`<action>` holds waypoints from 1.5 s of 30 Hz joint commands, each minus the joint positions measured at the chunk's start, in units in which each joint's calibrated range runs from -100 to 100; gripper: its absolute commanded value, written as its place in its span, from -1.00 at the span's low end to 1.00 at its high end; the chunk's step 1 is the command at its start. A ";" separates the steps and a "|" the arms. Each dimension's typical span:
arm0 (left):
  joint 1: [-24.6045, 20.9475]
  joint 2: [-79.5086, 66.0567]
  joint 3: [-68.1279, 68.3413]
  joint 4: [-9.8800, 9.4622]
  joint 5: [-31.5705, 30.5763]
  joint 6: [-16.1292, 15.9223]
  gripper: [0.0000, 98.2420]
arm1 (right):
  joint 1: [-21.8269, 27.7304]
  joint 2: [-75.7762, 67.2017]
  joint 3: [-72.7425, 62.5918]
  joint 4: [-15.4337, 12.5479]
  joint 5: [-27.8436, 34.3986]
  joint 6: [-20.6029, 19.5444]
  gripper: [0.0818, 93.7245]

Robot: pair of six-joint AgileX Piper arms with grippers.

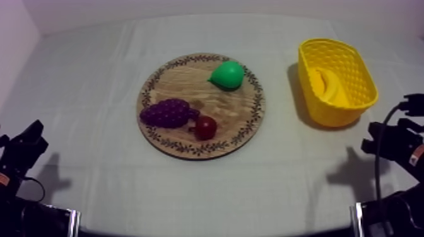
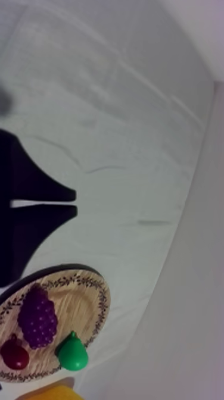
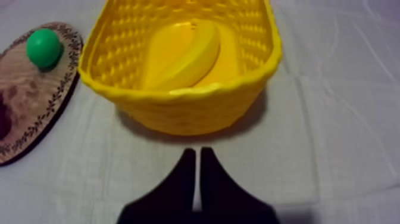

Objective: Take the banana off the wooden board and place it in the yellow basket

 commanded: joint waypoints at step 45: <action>0.00 -0.03 0.03 -0.01 0.00 0.00 -1.00 | 6.46 -19.74 0.56 -12.77 8.40 18.26 -0.99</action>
